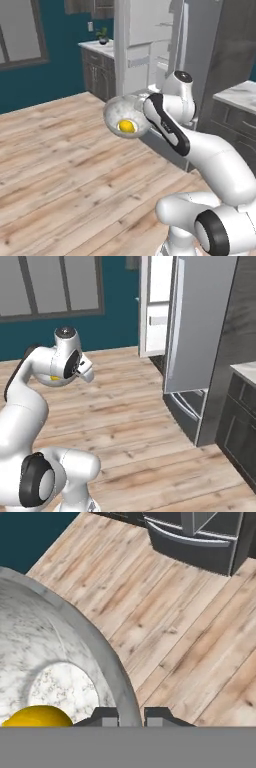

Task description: Move the cup from next to the sink to the open cabinet. Then, move the bowl with the lemon to the fridge to clear the area for faucet cleaning.

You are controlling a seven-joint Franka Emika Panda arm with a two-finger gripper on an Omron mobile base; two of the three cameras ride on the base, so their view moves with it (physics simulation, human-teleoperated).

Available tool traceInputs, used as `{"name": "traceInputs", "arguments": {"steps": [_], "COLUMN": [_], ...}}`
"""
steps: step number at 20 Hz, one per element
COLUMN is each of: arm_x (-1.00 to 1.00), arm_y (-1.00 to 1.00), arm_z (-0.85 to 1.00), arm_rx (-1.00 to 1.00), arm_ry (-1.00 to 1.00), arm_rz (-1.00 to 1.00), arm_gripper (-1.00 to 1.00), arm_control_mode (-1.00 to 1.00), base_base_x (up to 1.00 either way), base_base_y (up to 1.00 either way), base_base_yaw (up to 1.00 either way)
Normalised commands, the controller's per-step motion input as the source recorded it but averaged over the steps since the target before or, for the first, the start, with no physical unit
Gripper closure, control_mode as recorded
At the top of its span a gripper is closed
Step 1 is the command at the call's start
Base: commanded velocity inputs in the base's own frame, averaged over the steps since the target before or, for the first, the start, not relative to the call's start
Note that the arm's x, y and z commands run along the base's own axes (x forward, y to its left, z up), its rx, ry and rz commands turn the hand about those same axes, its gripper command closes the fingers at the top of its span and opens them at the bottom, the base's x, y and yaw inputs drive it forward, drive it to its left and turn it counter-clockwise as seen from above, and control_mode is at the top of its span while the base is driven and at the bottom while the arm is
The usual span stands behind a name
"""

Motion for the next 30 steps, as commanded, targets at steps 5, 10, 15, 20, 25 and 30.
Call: {"name": "traceInputs", "arguments": {"steps": [5,10,15,20,25,30], "arm_x": [0.0,0.0,0.0,0.0,0.0,0.0], "arm_y": [0.0,0.0,0.0,0.0,0.0,0.0], "arm_z": [0.0,0.0,0.0,0.0,0.0,0.0], "arm_rx": [0.0,0.0,0.0,0.0,0.0,0.0], "arm_ry": [0.0,0.0,0.0,0.0,0.0,0.0], "arm_rz": [0.0,0.0,0.0,0.0,0.0,0.0], "arm_gripper": [1.0,1.0,1.0,1.0,1.0,1.0], "arm_control_mode": [1.0,1.0,1.0,1.0,1.0,1.0], "base_base_x": [1.0,1.0,0.69,0.31,0.17,0.0], "base_base_y": [1.0,0.97,0.82,0.93,0.93,0.71], "base_base_yaw": [-0.53,-0.56,-0.62,-0.58,-0.66,-0.54]}}
